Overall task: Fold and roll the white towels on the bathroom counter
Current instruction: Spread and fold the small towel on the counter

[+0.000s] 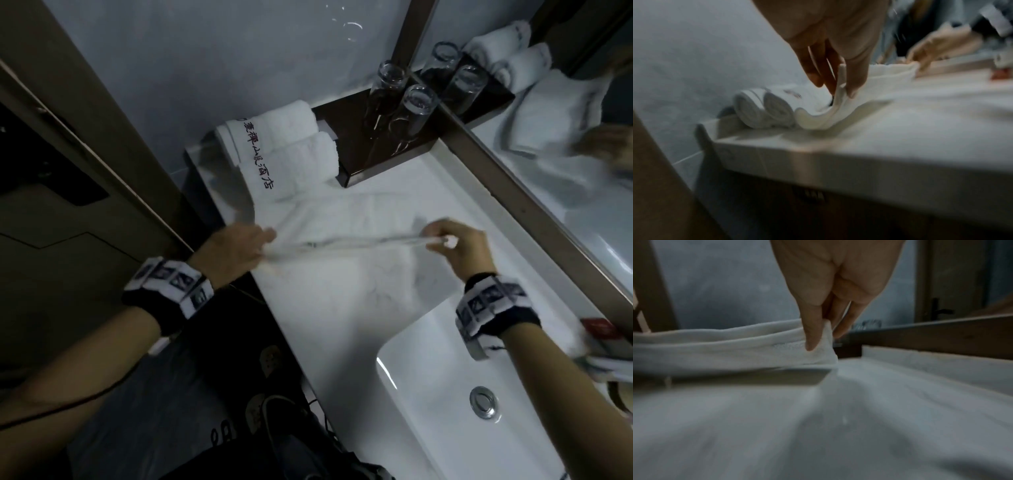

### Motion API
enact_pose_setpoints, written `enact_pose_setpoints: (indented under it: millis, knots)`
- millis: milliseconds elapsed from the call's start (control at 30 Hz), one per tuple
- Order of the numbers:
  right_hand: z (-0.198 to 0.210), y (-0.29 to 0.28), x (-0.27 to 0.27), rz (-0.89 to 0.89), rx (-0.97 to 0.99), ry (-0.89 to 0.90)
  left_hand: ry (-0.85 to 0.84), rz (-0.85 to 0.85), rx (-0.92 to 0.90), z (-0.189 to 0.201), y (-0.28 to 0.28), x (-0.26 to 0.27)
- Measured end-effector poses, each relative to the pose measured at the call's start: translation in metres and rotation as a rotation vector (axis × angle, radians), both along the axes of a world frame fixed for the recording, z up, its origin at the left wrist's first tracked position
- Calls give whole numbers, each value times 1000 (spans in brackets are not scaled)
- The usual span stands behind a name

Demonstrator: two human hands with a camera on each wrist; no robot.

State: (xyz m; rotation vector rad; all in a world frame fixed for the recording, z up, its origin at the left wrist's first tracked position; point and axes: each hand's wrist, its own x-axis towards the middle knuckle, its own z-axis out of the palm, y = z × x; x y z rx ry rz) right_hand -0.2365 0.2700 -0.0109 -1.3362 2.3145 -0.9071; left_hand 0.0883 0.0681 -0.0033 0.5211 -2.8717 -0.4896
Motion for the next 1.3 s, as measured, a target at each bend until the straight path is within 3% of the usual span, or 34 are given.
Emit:
enact_pose_setpoints:
  millis: [67, 133, 300, 433, 633, 767, 900, 1033, 1167, 1300]
  knots:
    - [-26, 19, 13, 38, 242, 46, -118, -157, -166, -24, 21, 7]
    - [-46, 34, 24, 20, 359, 60, -233, -141, -173, -40, 40, 10]
    - [-58, 47, 35, -90, 319, 69, -314, 29, -54, -46, 60, 13]
    - [-53, 47, 39, -85, 277, -66, -393, 139, 78, -58, 61, 18]
    - [-50, 39, 48, -289, 115, -352, -185, 438, 527, -62, 63, 21]
    - [-53, 30, 46, -394, 237, -254, -100, 711, 690, -64, 51, 7]
    - [-54, 23, 40, -464, 316, -280, -81, 838, 809, -65, 40, -1]
    - [-55, 14, 35, -489, 380, -342, -81, 847, 760, -65, 40, -2]
    - [-54, 7, 34, -439, 441, -297, -212, 798, 671, -58, 35, -5]
    - [-45, 3, 40, -338, 186, -429, -374, 765, 423, -44, 32, -22]
